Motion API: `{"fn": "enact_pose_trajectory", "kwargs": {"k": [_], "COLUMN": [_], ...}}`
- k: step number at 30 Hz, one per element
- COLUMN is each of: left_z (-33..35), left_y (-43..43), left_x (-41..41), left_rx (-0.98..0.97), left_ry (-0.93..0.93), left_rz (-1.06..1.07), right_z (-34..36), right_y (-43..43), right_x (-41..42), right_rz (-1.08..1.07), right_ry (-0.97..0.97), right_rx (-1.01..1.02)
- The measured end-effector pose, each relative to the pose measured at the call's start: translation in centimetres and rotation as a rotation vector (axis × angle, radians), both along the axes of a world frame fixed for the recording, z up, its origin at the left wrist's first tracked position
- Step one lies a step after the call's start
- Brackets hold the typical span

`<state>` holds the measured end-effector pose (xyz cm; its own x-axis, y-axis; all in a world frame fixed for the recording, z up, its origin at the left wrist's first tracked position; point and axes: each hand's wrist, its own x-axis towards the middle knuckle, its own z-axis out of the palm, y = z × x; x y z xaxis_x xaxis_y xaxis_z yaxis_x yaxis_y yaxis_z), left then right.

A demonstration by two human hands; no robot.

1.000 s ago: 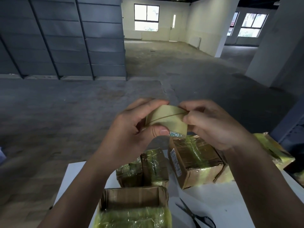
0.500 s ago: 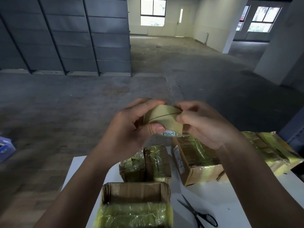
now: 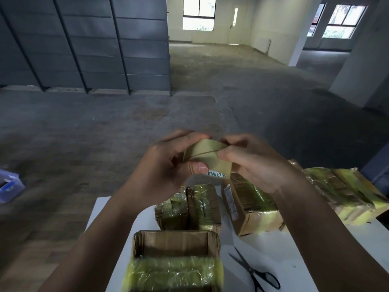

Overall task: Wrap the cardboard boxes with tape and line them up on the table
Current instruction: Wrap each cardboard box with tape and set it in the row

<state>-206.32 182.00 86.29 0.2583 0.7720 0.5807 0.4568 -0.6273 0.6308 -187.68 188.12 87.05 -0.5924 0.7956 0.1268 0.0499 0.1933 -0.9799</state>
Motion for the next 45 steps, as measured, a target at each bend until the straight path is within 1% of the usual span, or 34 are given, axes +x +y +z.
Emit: {"fn": "enact_pose_trajectory", "kwargs": {"k": [5, 11, 18, 22, 26, 38, 45], "left_z": [-0.3, -0.7, -1.2, -1.3, -1.5, -2.2, -2.4], "left_y": [0.0, -0.1, -0.1, 0.0, 0.1, 0.0, 0.0], "left_x": [-0.1, -0.4, -0.7, -0.9, -0.8, -1.3, -1.5], "left_rx": [-0.012, -0.08, -0.1, -0.09, -0.062, -0.108, -0.137], "left_ry": [-0.012, -0.05, -0.079, -0.073, -0.055, -0.129, -0.161], "left_rz": [-0.003, -0.022, -0.029, -0.025, -0.023, -0.057, -0.06], "right_z": [-0.2, -0.5, -0.9, -1.1, -1.2, -1.3, -2.0], "right_y": [0.1, 0.0, 0.0, 0.0, 0.0, 0.0, 0.3], "right_x": [0.3, 0.5, 0.6, 0.2, -0.4, -0.1, 0.0], "right_rz": [0.028, 0.072, 0.178, 0.13, 0.055, 0.179, 0.15], "right_ry": [-0.022, -0.04, -0.008, 0.04, -0.017, -0.042, -0.02], "right_rx": [-0.012, -0.002, -0.039, -0.087, -0.048, -0.031, -0.065]}}
